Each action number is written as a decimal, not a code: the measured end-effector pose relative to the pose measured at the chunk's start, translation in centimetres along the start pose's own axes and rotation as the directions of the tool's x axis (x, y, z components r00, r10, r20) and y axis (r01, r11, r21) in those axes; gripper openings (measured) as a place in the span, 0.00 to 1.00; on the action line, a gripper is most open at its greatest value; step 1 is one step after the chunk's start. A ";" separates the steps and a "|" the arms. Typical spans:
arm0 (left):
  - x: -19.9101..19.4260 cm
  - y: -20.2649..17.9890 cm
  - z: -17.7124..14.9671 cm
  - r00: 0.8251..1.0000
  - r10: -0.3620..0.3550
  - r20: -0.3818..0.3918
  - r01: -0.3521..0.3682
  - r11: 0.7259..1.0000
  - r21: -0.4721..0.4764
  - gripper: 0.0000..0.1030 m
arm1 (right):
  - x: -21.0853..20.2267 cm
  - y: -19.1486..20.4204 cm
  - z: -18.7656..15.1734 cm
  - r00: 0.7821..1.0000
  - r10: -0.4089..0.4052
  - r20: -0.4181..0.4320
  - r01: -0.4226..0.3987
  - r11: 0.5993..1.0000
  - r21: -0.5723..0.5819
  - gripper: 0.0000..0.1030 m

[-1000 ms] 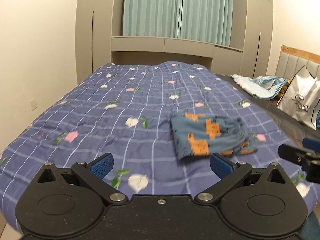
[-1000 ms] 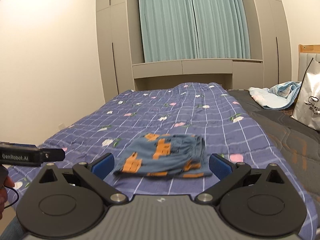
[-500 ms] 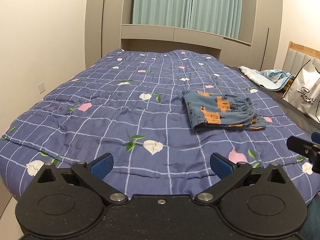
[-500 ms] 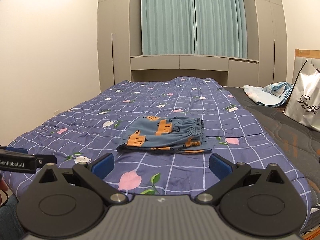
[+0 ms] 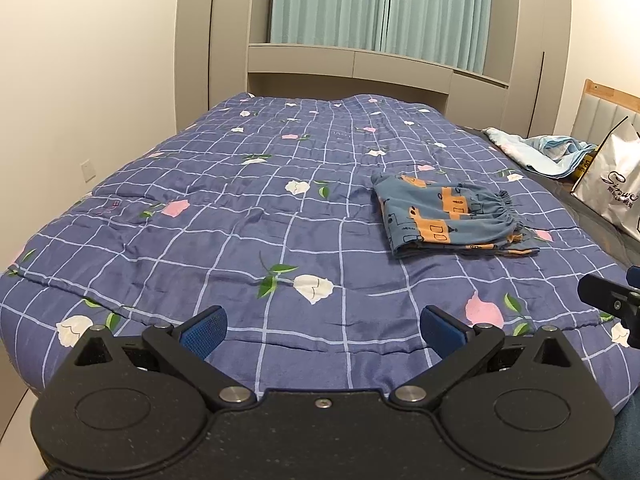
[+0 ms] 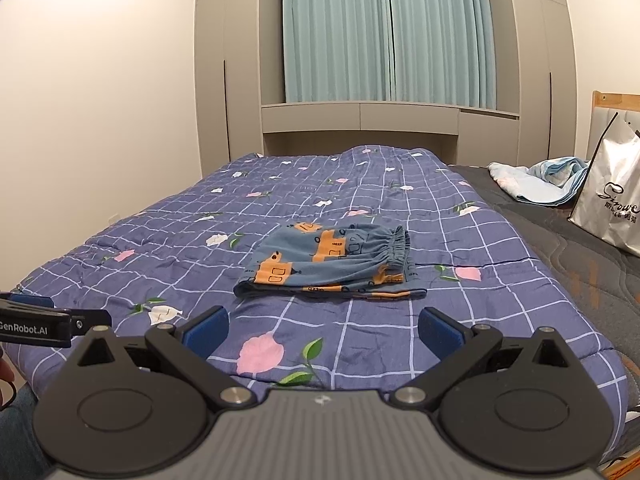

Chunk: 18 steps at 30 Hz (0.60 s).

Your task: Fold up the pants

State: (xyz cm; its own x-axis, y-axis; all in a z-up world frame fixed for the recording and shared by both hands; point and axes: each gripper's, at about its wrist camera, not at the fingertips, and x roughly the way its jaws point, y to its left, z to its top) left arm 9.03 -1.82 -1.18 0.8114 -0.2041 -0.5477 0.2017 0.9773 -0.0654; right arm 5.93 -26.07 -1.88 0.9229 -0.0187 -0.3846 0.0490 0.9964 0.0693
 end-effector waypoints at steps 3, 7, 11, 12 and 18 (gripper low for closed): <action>0.0 0.0 0.0 1.000 0.003 0.001 -0.003 1.000 0.001 0.99 | 0.0 0.0 0.0 1.000 0.000 -0.001 0.000 1.000 0.001 1.00; 0.0 0.0 0.0 1.000 0.009 0.000 -0.009 1.000 0.000 0.99 | 0.0 -0.1 0.0 1.000 -0.002 0.001 0.002 1.000 0.002 1.00; 0.0 -0.1 0.0 1.000 0.013 -0.001 -0.013 1.000 0.001 0.99 | 0.0 -0.1 0.0 1.000 -0.001 0.001 0.001 1.000 0.002 1.00; 0.0 -0.1 0.0 1.000 0.013 -0.001 -0.013 1.000 0.001 0.99 | 0.0 -0.1 0.0 1.000 -0.002 0.001 0.002 1.000 0.002 1.00; 0.0 -0.1 0.0 1.000 0.012 -0.001 -0.012 1.000 0.001 0.99 | 0.0 -0.2 0.0 1.000 -0.001 0.001 0.001 1.000 0.002 1.00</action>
State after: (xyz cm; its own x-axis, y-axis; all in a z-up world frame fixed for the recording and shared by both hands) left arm 9.06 -1.90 -1.18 0.8131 -0.1918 -0.5496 0.1920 0.9797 -0.0578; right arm 5.88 -26.24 -1.86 0.9231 -0.0198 -0.3841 0.0507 0.9962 0.0704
